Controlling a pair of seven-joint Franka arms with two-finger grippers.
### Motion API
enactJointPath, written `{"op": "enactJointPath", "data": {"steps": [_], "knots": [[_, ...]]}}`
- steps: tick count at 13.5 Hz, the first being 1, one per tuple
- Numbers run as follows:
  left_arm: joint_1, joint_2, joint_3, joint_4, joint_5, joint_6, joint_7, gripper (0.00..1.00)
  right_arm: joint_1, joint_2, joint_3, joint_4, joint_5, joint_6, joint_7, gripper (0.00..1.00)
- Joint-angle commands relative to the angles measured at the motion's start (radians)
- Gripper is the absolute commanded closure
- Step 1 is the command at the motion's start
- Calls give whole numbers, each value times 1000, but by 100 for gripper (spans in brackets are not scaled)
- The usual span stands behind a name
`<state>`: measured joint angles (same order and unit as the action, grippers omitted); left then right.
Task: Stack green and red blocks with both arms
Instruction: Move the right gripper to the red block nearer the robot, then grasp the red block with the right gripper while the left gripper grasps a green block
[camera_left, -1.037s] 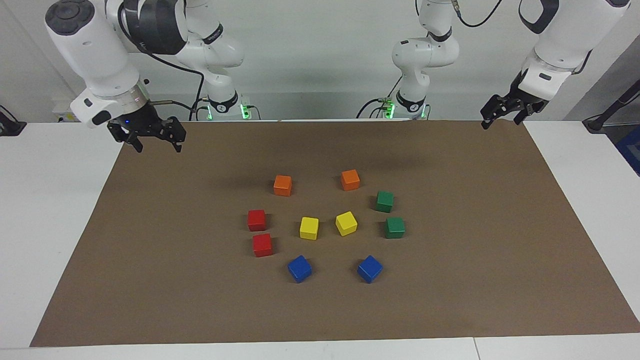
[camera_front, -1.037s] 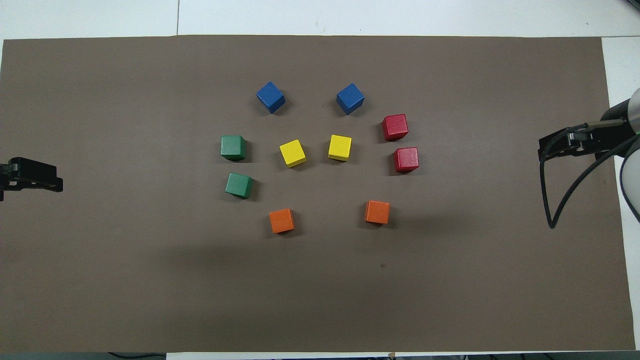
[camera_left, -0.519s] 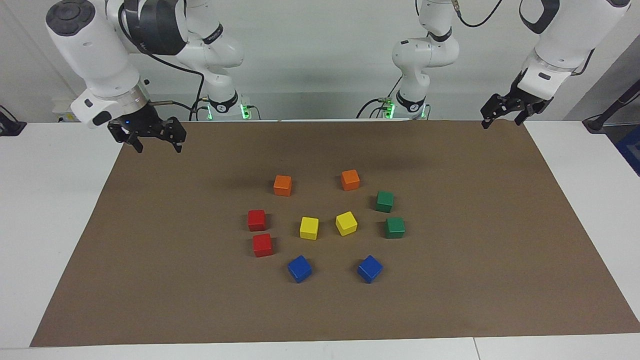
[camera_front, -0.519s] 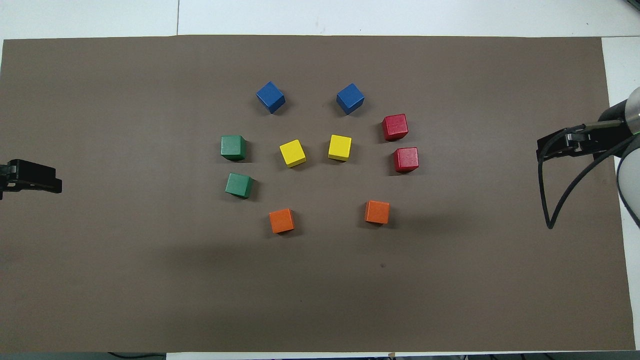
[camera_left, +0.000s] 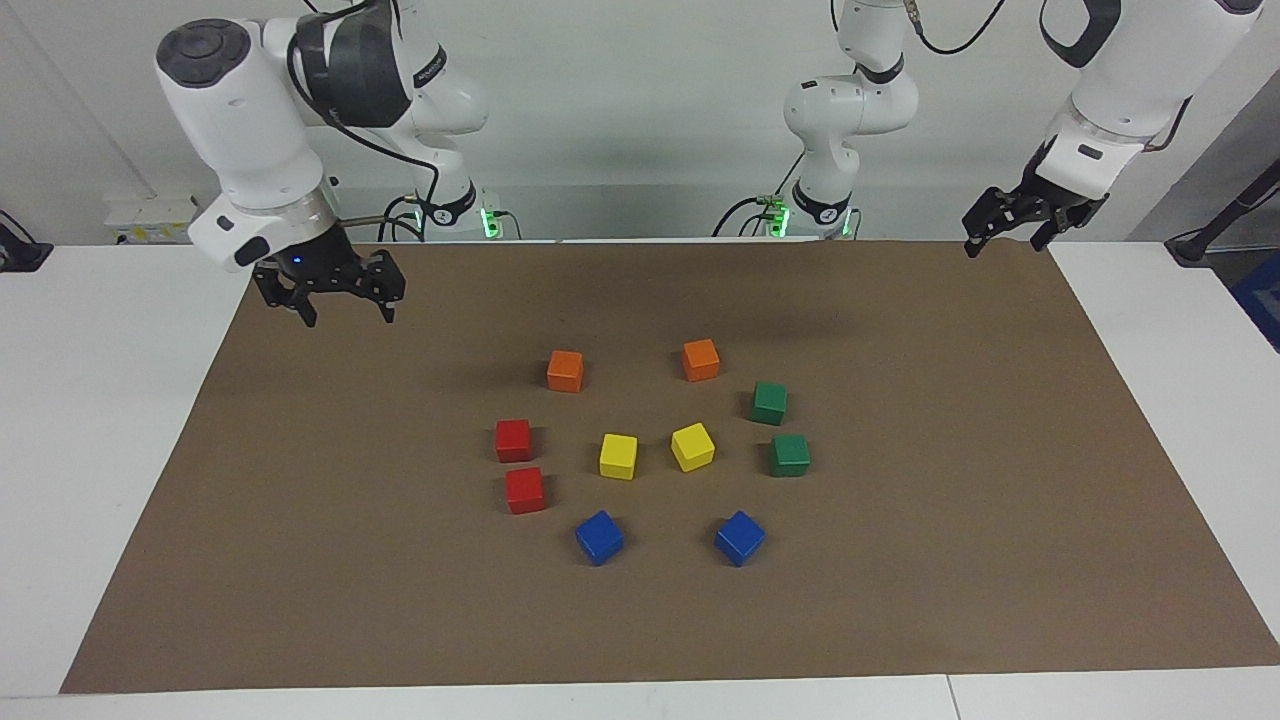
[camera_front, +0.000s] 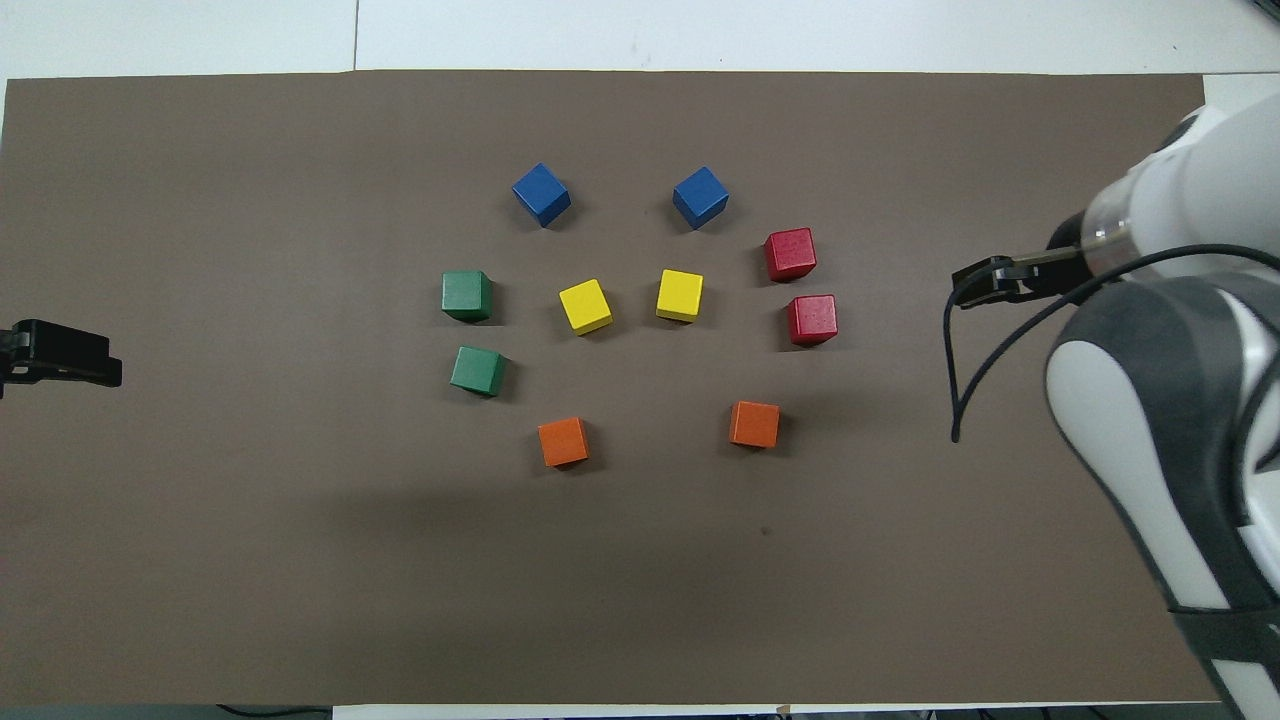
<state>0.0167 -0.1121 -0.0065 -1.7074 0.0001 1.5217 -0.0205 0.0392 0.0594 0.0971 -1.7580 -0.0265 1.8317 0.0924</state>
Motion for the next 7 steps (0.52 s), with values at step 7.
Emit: {"op": "enactJointPath", "data": {"steps": [7], "knots": [[-125,2,-6,-124,9,207,-2,0,107,164,0,-109,-10,305,136,0]]}}
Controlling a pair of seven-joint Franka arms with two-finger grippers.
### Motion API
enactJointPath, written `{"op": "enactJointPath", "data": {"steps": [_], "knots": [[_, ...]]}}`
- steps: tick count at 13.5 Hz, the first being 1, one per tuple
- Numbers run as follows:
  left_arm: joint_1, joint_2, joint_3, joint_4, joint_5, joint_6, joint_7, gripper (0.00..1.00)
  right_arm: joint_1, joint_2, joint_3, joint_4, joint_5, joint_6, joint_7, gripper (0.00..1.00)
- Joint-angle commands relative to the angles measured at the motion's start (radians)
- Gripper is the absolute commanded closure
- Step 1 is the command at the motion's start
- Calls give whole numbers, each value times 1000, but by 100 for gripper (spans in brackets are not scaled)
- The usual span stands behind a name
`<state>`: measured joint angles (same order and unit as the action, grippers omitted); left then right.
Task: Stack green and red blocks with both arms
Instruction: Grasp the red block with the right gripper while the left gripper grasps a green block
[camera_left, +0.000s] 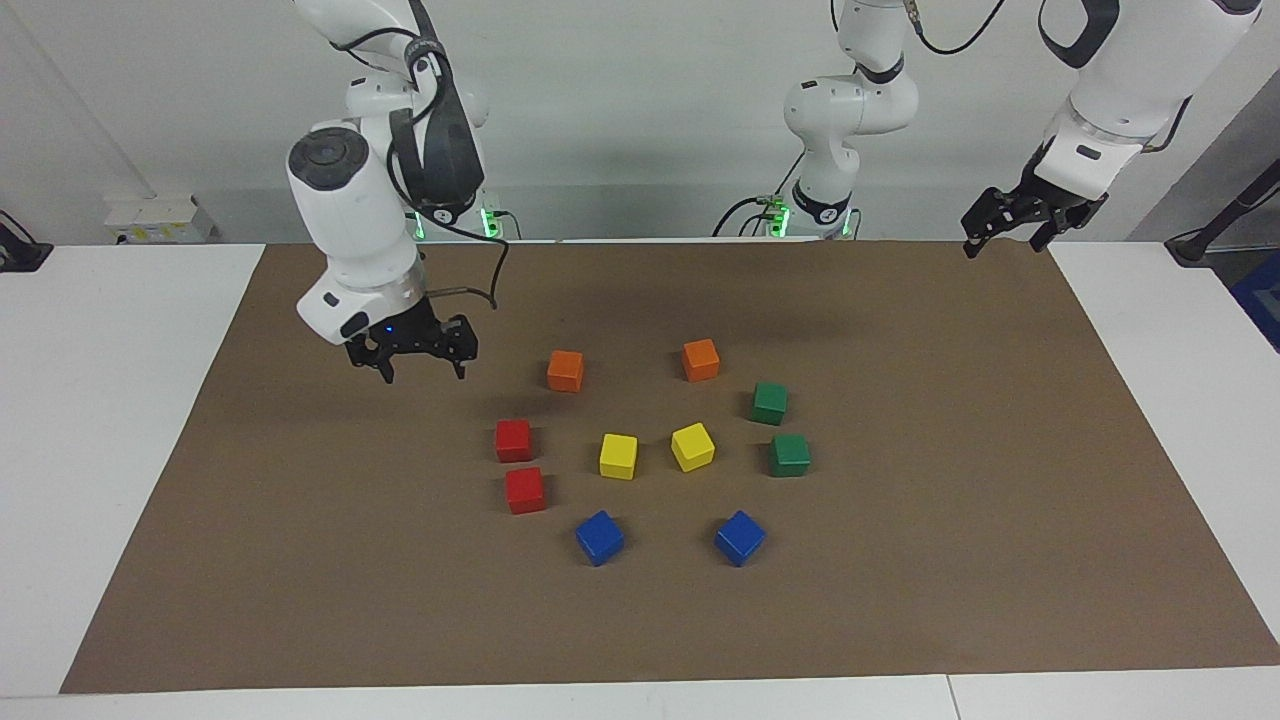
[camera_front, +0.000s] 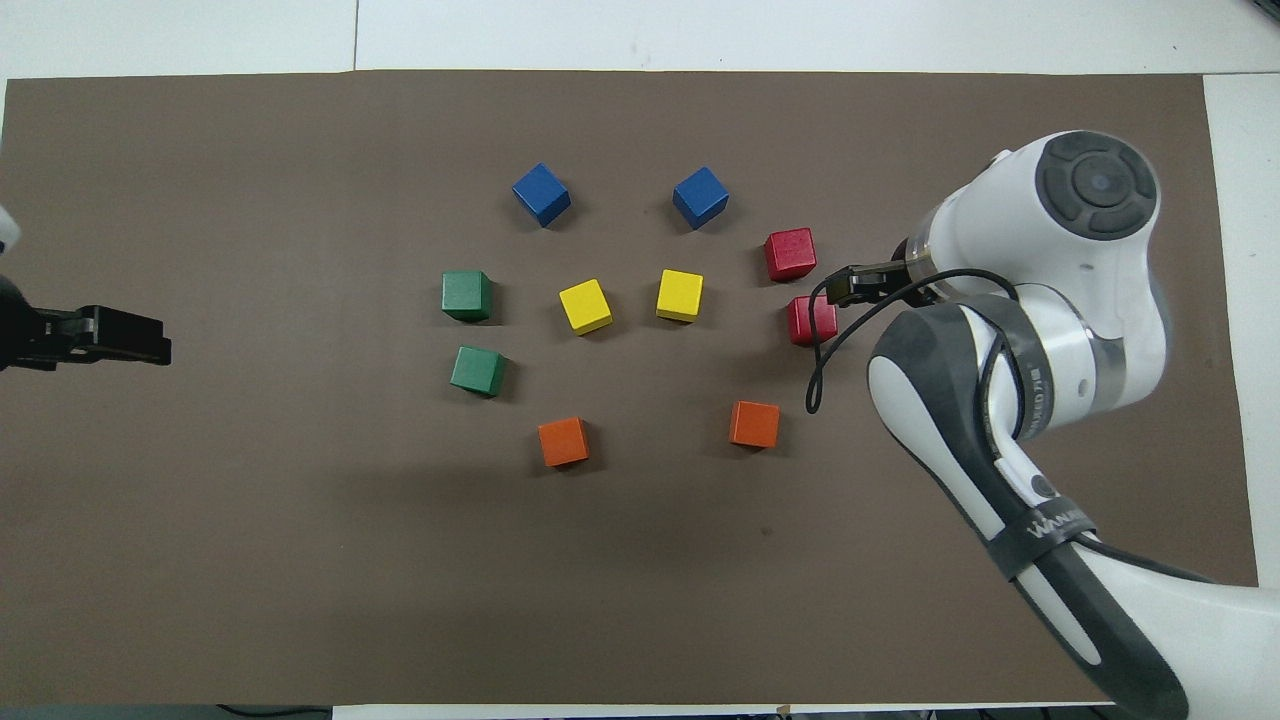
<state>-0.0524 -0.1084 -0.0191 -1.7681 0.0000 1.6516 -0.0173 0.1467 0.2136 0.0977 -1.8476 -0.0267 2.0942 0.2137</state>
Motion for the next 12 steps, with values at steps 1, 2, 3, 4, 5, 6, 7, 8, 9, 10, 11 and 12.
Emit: {"op": "enactJointPath", "data": {"steps": [1,2,3,4,5,6,7,8,9,10,11,12], "knots": [[-81,-5,7,-115,-5,141,-6,0,7,18,-1,-37,-10,73,16,0],[-110,-1,7,-154,-34,205,-7,0,20,32,-1,-47,-10,99,16,0],[-147,22,5,-180,-38,252,-6,0,20,42,-1,-47,-10,105,16,0],[-182,62,7,-189,-41,282,-3,0,22,55,-1,-45,-9,112,19,0],[-214,106,7,-191,-51,315,-3,0,22,67,-1,-41,-9,115,39,0],[-245,139,5,-215,-63,370,-3,0,27,76,-1,-41,-10,130,62,0],[-271,150,7,-252,-77,437,-3,0,33,85,-1,-39,-9,133,70,0],[-288,157,5,-286,-77,491,6,0,34,96,-1,-38,-9,138,79,0],[-302,189,5,-295,-77,522,10,0,34,107,0,-36,-9,150,91,0],[-328,217,5,-292,-77,551,10,0,43,119,0,-36,-9,164,108,0],[-331,231,5,-295,-77,569,14,0,59,128,0,-36,-9,182,121,0],[-334,239,5,-295,-77,576,16,0,62,138,0,-35,-9,187,131,0]]}}
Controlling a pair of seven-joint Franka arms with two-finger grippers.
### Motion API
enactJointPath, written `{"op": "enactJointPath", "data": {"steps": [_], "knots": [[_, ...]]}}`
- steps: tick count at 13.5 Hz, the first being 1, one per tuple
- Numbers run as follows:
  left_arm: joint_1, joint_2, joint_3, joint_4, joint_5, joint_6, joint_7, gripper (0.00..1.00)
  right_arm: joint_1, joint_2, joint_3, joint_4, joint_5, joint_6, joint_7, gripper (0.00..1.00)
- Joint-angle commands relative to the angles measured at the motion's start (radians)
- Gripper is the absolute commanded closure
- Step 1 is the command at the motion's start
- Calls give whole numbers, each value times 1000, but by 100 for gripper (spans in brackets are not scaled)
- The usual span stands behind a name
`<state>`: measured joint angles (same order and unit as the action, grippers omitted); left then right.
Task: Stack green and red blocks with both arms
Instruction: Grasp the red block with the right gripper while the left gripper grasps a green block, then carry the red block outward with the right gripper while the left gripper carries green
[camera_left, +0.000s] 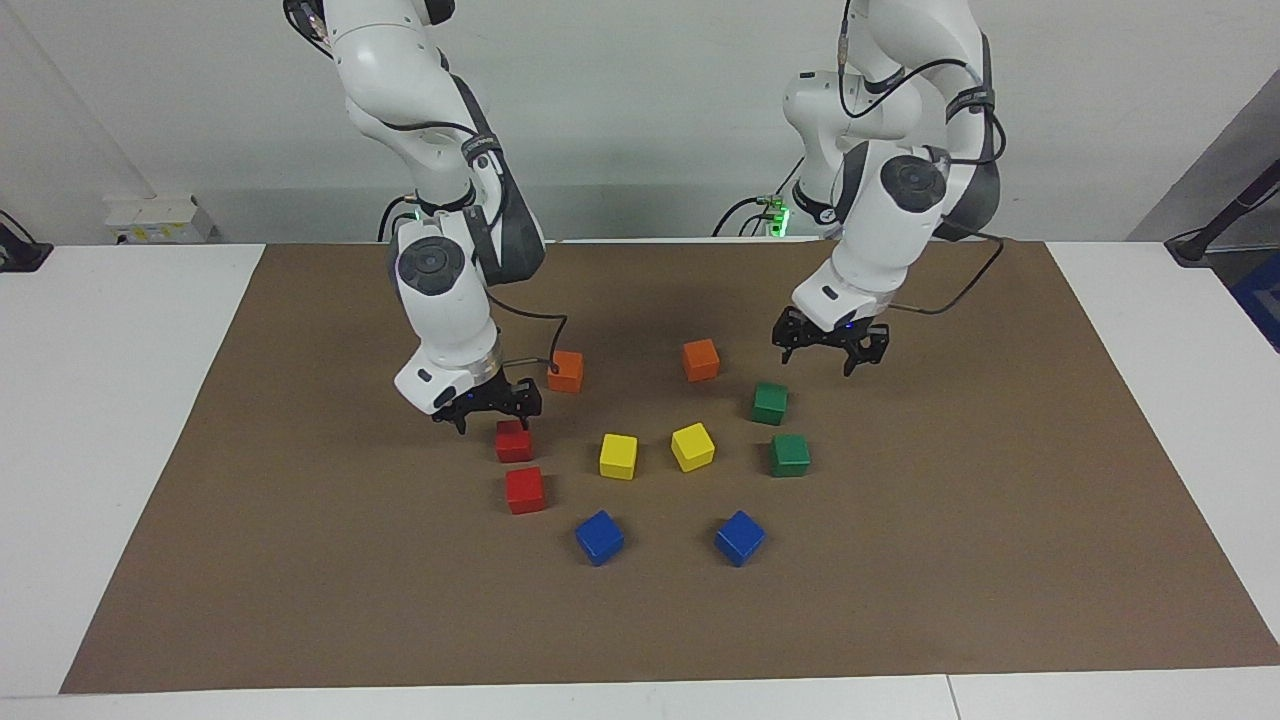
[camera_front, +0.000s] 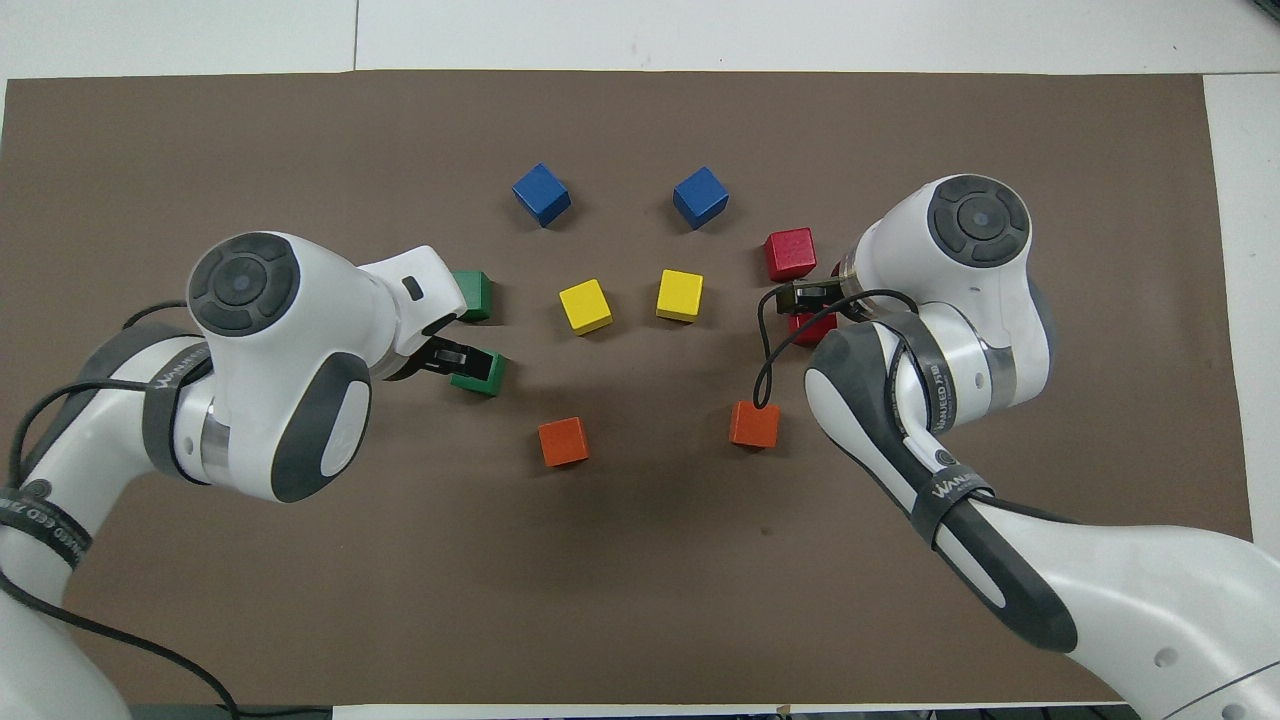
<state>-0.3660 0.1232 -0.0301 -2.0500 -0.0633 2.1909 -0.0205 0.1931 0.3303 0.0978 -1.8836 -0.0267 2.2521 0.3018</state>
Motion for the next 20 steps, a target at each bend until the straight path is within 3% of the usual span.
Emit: {"op": "enactJointPath", "data": {"steps": [1,2,7,8,9,11,14,17,20], "knots": [[-21,15,16,-13,-13,46,36,0,16,27,0,3,-9,40,46,0],[-19,27,16,-10,-13,59,54,0,16,32,0,1,-9,47,46,1],[-45,93,16,-10,-15,125,54,0,16,29,-1,-34,-10,60,31,48],[-51,104,16,-10,-15,128,54,0,16,27,-1,-37,-10,58,30,69],[-51,108,16,-10,-15,130,56,0,16,21,-1,-34,-10,49,30,100],[-51,111,18,-13,-13,127,59,0,-9,1,-3,6,-15,-20,-7,100],[-53,113,16,-21,-13,125,65,0,-156,4,-4,202,-13,-248,-232,100],[-56,124,16,-32,-13,128,64,5,-340,1,-4,201,-4,-252,-490,100],[-56,124,16,-42,-13,127,63,9,-423,-19,-4,149,-2,-243,-564,100]]}}
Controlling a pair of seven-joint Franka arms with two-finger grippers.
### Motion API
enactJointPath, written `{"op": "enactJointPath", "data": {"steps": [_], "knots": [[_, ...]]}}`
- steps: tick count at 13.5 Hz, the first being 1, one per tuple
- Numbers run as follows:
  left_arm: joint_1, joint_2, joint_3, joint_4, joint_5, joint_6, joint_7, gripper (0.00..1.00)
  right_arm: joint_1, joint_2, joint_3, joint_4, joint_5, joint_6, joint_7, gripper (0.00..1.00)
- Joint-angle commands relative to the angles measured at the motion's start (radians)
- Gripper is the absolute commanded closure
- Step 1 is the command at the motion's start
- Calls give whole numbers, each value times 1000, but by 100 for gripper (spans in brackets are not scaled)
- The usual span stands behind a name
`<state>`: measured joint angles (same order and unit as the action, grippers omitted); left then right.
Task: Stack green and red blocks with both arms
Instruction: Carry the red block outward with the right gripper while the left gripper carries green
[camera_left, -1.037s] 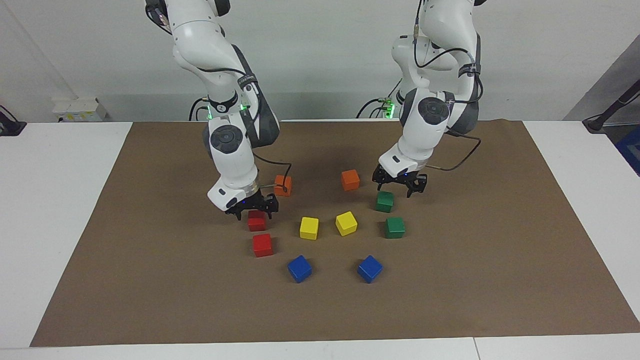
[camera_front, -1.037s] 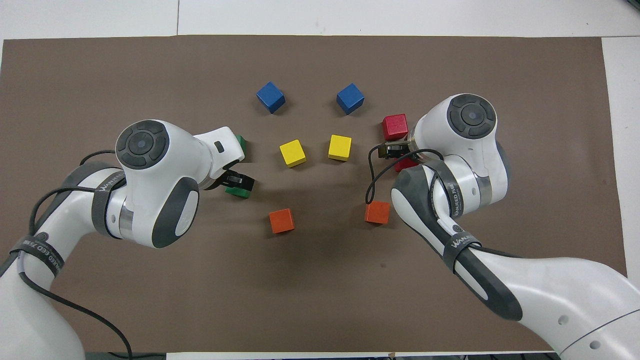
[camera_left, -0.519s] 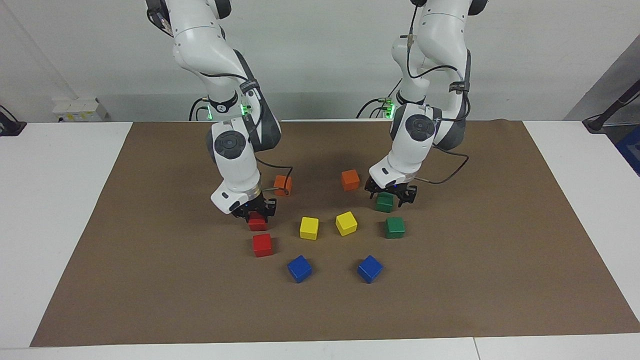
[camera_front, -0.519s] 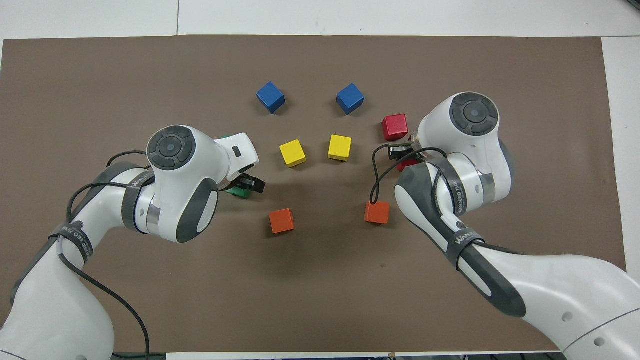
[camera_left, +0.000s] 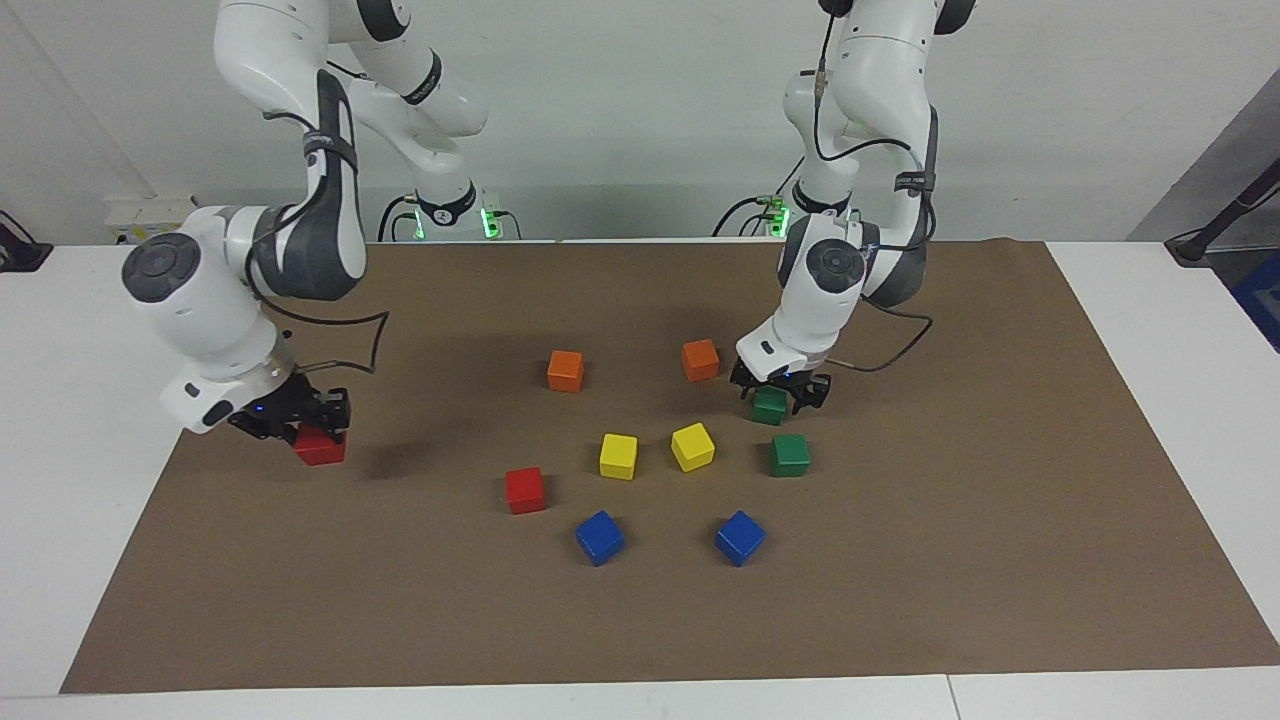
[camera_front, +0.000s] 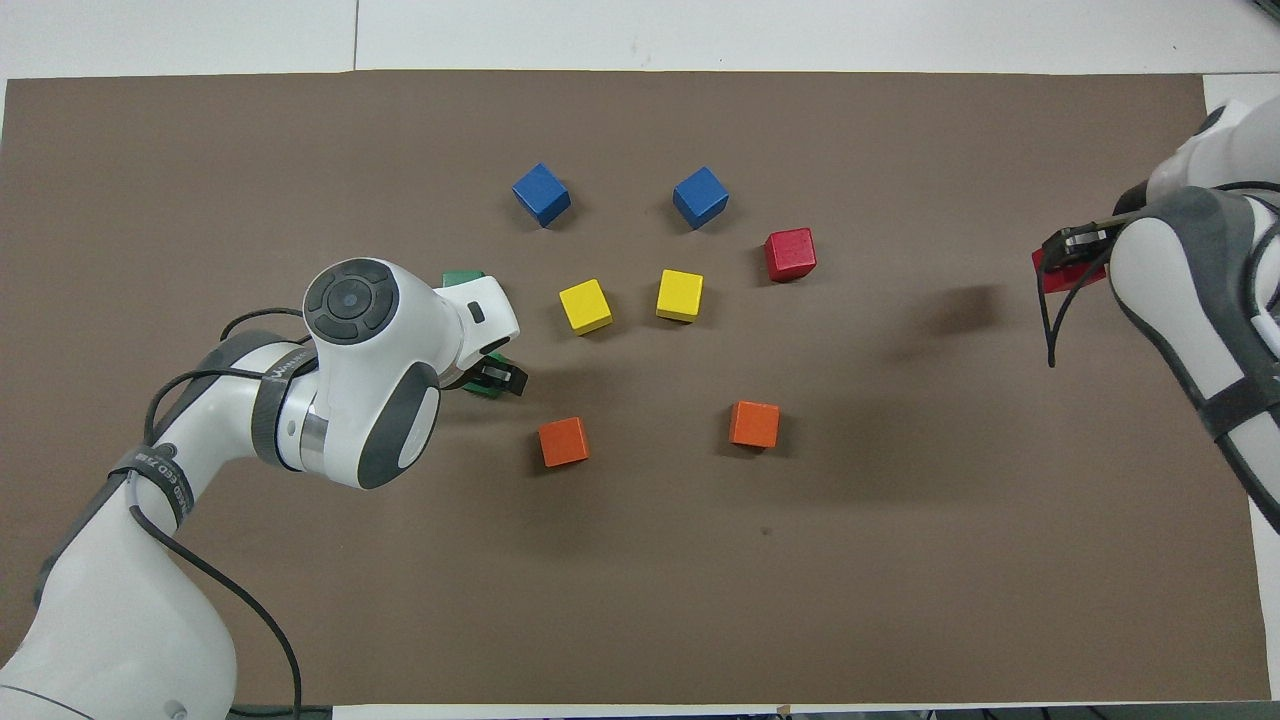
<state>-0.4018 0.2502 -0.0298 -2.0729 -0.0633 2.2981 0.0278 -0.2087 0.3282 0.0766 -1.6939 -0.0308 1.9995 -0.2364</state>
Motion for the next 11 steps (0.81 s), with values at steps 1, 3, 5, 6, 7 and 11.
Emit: {"op": "enactJointPath", "data": {"steps": [1,3,5,6,7,11], "knots": [[-20,-3,16,-19,-15,20,14,15,-21,-21,17,-70,5,28,-17,100],[-20,-3,16,-19,-15,18,12,58,-8,-26,18,-119,11,88,31,100],[-19,-3,16,-16,-15,17,8,100,14,-24,22,-136,11,119,55,100],[-15,-3,17,-15,-15,14,7,100,20,-26,22,-151,11,140,55,100],[-14,-3,17,-9,-15,4,6,100,20,-26,22,-167,11,163,52,100],[49,-64,19,61,-16,-154,7,100,22,-14,22,-217,11,252,49,100]]}}
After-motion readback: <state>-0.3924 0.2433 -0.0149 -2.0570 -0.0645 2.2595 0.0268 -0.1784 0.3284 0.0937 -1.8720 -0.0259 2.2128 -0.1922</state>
